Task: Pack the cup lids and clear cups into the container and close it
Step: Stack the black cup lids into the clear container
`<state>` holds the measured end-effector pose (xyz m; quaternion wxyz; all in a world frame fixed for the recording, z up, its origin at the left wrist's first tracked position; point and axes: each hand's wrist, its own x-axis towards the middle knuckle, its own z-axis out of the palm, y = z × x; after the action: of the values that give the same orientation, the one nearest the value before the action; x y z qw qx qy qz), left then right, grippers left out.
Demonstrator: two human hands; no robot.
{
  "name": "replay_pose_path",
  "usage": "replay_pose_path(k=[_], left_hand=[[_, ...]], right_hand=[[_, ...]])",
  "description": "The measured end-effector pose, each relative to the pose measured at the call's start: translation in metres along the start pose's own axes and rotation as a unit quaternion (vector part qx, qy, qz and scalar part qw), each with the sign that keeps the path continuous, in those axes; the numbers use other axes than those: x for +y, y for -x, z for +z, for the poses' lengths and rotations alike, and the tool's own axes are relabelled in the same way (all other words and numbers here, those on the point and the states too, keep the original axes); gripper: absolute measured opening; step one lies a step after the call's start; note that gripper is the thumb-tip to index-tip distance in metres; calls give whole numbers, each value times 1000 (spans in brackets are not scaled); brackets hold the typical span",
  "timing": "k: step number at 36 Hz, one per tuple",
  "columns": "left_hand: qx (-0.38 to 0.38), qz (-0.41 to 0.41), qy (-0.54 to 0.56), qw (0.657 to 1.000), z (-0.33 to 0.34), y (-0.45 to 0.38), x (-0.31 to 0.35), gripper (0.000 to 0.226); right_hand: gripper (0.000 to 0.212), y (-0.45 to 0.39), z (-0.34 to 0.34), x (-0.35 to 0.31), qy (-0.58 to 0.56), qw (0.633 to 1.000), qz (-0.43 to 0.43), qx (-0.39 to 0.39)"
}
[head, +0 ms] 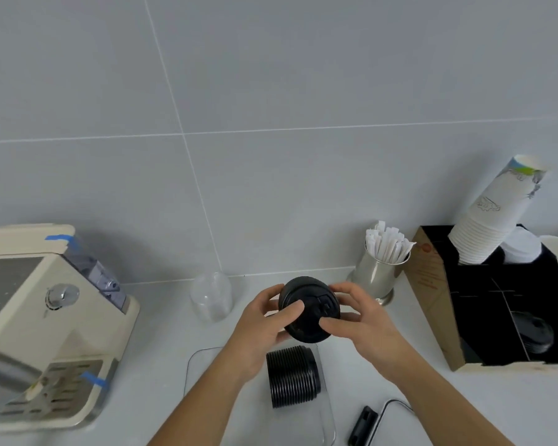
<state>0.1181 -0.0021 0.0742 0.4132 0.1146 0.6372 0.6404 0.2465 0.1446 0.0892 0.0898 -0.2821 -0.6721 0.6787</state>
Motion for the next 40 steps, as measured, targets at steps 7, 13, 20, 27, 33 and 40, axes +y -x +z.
replay_pose_path(k=[7,13,20,27,33,40], left_hand=[[2,17,-2,1000,-8,47,-2,40],[8,38,-4,999,-12,69,-6,38],[23,41,-20,999,-12,91,-7,29],[21,25,14,999,-18,106,-18,42],[-17,7,-15,1000,-29,116,-33,68],[-7,20,-56,998,-38,120,-51,63]], right_hand=[[53,38,7,-7,71,996,-20,-41],[41,57,13,-10,82,994,-24,-61],[38,67,22,-9,92,995,-33,-38],[38,75,26,-5,88,995,-30,-37],[41,81,26,3,89,995,-22,-42],[67,83,27,13,151,981,23,-118]])
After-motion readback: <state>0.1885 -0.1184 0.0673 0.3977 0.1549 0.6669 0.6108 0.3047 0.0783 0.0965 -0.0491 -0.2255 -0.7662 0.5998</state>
